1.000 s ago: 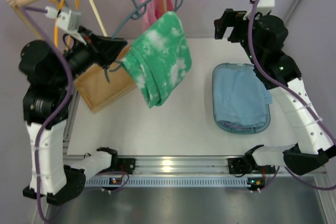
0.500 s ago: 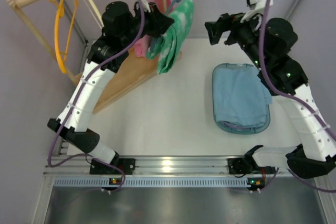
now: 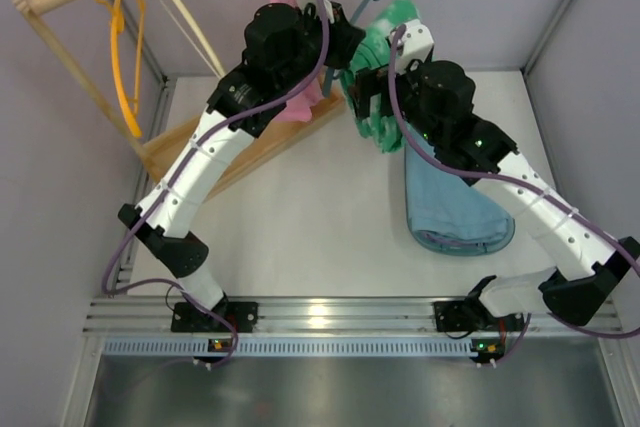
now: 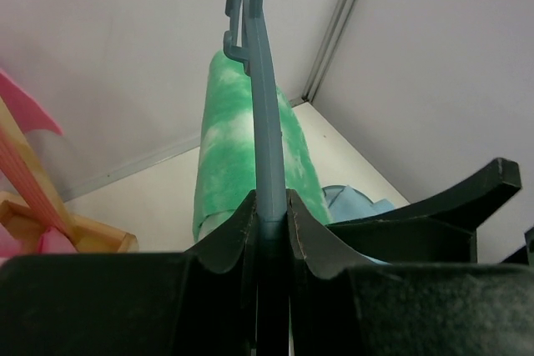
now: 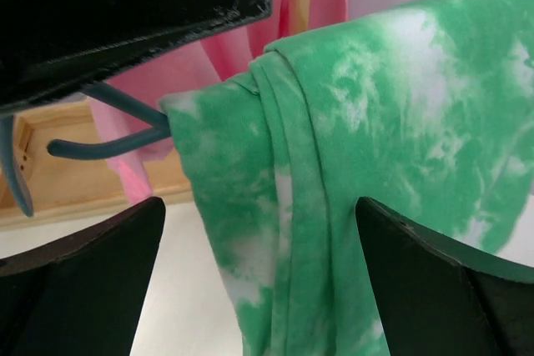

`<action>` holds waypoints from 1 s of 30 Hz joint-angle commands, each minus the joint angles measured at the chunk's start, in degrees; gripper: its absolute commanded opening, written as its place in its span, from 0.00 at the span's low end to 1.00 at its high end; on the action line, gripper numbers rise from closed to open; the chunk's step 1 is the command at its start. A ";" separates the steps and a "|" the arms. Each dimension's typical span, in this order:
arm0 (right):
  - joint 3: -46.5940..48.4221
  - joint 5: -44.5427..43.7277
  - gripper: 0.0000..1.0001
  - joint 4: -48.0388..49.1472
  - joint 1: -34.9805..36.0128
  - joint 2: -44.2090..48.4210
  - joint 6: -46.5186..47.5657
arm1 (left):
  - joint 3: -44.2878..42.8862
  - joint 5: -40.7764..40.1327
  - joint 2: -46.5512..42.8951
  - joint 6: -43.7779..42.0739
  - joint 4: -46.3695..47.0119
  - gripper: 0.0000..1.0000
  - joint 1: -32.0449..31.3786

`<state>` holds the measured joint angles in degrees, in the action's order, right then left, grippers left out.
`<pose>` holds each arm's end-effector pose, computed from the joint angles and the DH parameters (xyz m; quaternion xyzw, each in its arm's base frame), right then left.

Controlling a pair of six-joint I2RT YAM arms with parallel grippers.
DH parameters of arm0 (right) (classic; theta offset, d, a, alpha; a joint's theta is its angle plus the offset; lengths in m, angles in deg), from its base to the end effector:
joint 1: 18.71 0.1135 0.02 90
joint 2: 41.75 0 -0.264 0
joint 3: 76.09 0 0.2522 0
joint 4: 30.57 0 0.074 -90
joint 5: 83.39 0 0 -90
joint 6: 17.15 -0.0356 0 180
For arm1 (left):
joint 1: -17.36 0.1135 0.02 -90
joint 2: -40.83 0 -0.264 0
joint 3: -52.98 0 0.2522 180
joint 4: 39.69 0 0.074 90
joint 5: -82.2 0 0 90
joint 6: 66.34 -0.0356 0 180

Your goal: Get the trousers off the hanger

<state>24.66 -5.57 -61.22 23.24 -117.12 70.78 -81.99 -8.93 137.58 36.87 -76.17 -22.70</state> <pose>0.2203 0.1880 0.4670 -0.1834 0.7150 0.1784 0.6506 0.2750 -0.2303 0.5350 0.1548 0.6789 -0.3156 0.6446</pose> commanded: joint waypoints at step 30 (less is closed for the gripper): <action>-6.82 -16.99 0.94 16.27 3.84 -6.01 8.12 | -3.68 -5.29 -2.97 -1.26 16.13 0.00 -0.73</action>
<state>18.73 -18.08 -48.41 26.30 -123.00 76.64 -82.43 -14.59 139.13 35.98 -75.69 -23.51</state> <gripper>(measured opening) 0.947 0.183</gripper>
